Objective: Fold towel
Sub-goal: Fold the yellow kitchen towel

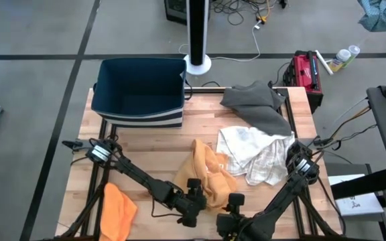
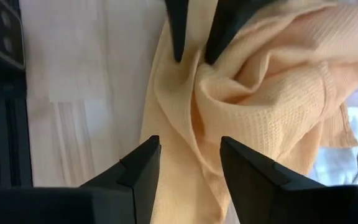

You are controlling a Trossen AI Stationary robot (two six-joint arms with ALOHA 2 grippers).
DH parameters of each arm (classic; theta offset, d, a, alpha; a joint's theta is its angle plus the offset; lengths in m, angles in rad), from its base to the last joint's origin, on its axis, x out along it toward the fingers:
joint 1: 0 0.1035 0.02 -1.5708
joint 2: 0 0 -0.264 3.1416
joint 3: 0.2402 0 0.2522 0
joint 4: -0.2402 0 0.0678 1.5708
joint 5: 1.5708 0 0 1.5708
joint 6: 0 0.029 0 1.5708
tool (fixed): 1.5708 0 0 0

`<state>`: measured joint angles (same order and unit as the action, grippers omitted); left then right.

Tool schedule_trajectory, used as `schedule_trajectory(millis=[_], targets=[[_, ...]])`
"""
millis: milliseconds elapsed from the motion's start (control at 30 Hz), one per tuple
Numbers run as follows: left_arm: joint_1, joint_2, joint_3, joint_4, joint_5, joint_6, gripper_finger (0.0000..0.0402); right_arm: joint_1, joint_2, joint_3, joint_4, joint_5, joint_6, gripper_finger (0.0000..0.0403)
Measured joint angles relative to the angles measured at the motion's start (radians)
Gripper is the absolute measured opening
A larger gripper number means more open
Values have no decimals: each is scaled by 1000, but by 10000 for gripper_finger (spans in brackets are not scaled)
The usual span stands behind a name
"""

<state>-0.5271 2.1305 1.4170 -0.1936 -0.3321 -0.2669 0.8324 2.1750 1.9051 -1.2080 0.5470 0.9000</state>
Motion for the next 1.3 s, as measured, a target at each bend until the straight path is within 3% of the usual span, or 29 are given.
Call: schedule_trajectory(millis=[167,300,367,567,700,900,1300], targets=[[5,34,0,8,-19,0,120,0,0,-1,16,5,-23,151],[-2,23,1,-24,-25,-5,55,0,0,-1,16,3,-32,144],[-12,-1,1,-82,-30,-23,17,1,0,-1,15,1,-50,141],[-85,-86,1,-392,-161,-170,4,5,0,-1,18,-5,-83,126],[-150,-130,1,-557,-340,-263,11,7,0,-2,37,12,-91,113],[-215,-183,0,-666,-468,-322,28,-2,14,-2,58,132,-105,101],[-268,-262,-80,-753,-527,-504,132,-63,70,-5,80,159,-212,142]])
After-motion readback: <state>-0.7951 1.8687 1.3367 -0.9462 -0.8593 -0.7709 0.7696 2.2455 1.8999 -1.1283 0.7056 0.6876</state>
